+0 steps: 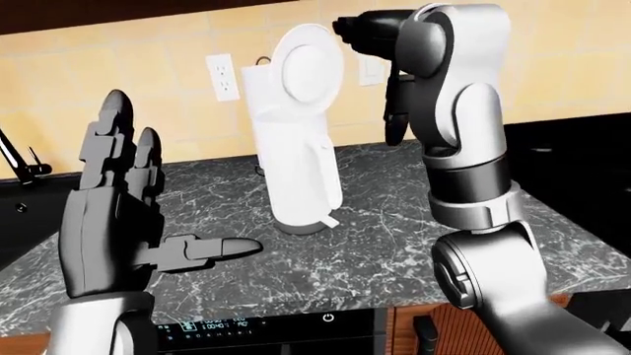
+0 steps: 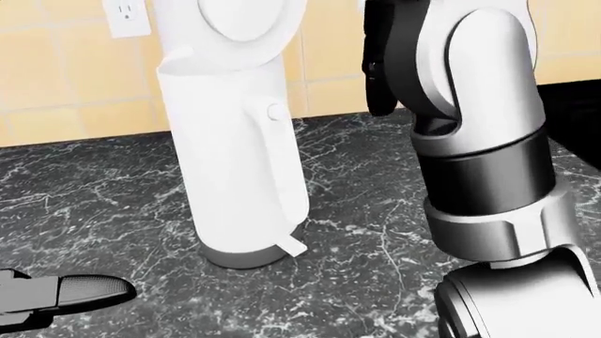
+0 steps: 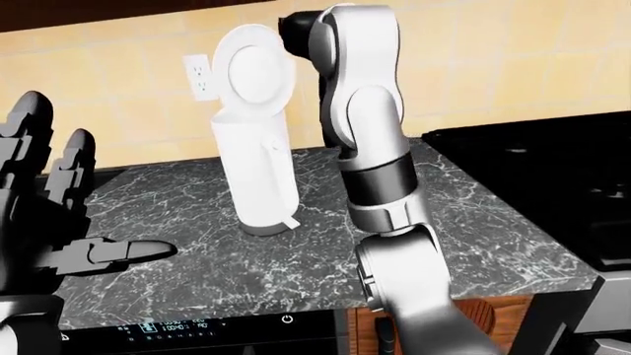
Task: Close the lid of the electric kettle.
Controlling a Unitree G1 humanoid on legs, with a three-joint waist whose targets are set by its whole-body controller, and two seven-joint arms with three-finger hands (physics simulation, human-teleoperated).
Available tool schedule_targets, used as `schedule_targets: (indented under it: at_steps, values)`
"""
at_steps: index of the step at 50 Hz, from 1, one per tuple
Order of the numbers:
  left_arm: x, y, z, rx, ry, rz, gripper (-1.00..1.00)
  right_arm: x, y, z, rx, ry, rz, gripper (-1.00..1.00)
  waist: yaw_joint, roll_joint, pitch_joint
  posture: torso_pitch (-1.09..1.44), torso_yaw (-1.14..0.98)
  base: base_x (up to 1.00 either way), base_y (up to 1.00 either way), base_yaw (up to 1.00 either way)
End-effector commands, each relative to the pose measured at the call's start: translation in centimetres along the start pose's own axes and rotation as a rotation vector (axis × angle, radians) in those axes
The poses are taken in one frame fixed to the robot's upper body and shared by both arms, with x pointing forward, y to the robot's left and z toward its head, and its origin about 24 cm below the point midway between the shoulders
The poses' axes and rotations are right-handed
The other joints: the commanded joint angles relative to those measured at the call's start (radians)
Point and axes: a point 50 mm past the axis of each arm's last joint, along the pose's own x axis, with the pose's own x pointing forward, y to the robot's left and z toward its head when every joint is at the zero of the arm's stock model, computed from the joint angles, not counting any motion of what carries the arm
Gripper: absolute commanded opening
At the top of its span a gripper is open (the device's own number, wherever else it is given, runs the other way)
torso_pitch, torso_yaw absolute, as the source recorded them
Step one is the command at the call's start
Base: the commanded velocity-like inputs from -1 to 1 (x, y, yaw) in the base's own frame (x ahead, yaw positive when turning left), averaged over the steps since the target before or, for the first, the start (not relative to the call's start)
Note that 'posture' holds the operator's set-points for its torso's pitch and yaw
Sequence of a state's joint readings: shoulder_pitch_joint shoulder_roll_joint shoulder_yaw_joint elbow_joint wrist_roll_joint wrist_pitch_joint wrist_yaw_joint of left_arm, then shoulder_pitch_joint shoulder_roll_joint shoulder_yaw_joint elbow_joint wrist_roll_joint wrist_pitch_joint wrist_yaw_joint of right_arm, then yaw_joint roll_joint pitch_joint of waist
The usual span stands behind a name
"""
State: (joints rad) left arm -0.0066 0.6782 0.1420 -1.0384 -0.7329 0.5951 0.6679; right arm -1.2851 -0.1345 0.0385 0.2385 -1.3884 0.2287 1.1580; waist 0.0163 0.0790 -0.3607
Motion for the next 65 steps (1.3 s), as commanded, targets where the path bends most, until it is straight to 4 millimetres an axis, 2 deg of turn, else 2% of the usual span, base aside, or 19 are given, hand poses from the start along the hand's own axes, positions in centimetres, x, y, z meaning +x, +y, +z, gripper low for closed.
schedule_targets:
  at_steps: [1,3,9,13,23,31,42,47,55,65]
  values:
    - [0.1,0.2,0.9,0.005,-0.060,0.014,1.00,-0.8,-1.2,0.4,-0.011,-0.009,-0.071,1.00,0.000,0.001,0.001,-0.61,0.00,0.00,0.00,0.00]
    - [0.2,0.3,0.9,0.008,-0.062,0.015,1.00,-0.7,-1.4,0.9,0.027,-0.022,-0.076,1.00,0.000,0.001,0.000,-0.61,0.00,0.00,0.00,0.00]
    - [0.1,0.2,0.8,0.006,-0.060,0.015,1.00,-0.6,-1.2,2.0,-0.004,-0.033,-0.070,1.00,-0.002,0.004,-0.001,-0.61,0.00,0.00,0.00,0.00]
    - [0.1,0.3,0.9,0.003,-0.060,0.017,1.00,-0.7,0.2,3.6,-0.014,-0.062,-0.055,1.00,-0.004,0.007,-0.002,-0.61,0.00,0.00,0.00,0.00]
    - [0.1,0.3,0.9,-0.001,-0.062,0.016,1.00,-0.4,2.4,5.5,-0.013,-0.089,-0.024,1.00,-0.018,0.021,-0.010,-0.61,0.00,0.00,0.00,0.00]
    - [0.2,0.2,1.0,-0.005,-0.064,0.015,1.00,-0.4,1.8,6.5,-0.021,-0.107,-0.030,1.00,-0.026,0.024,-0.010,-0.61,0.00,0.00,0.00,0.00]
    - [0.2,0.3,1.2,-0.011,-0.067,0.015,1.00,-1.5,1.3,8.5,-0.037,-0.142,-0.037,1.00,-0.037,0.032,-0.007,-0.61,0.00,0.00,0.00,0.00]
    - [0.2,0.3,1.2,-0.017,-0.070,0.013,1.00,-1.2,1.5,9.2,-0.038,-0.148,-0.038,1.00,-0.041,0.032,-0.009,-0.61,0.00,0.00,0.00,0.00]
    - [0.2,0.3,1.3,-0.025,-0.075,0.012,1.00,-1.6,2.7,11.5,-0.052,-0.181,-0.026,1.00,-0.042,0.035,-0.008,-0.61,0.00,0.00,0.00,0.00]
    - [0.1,0.2,1.2,-0.029,-0.074,0.006,1.00,-1.5,3.2,11.8,-0.046,-0.187,-0.023,1.00,-0.029,0.028,-0.005,-0.61,0.00,0.00,0.00,0.00]
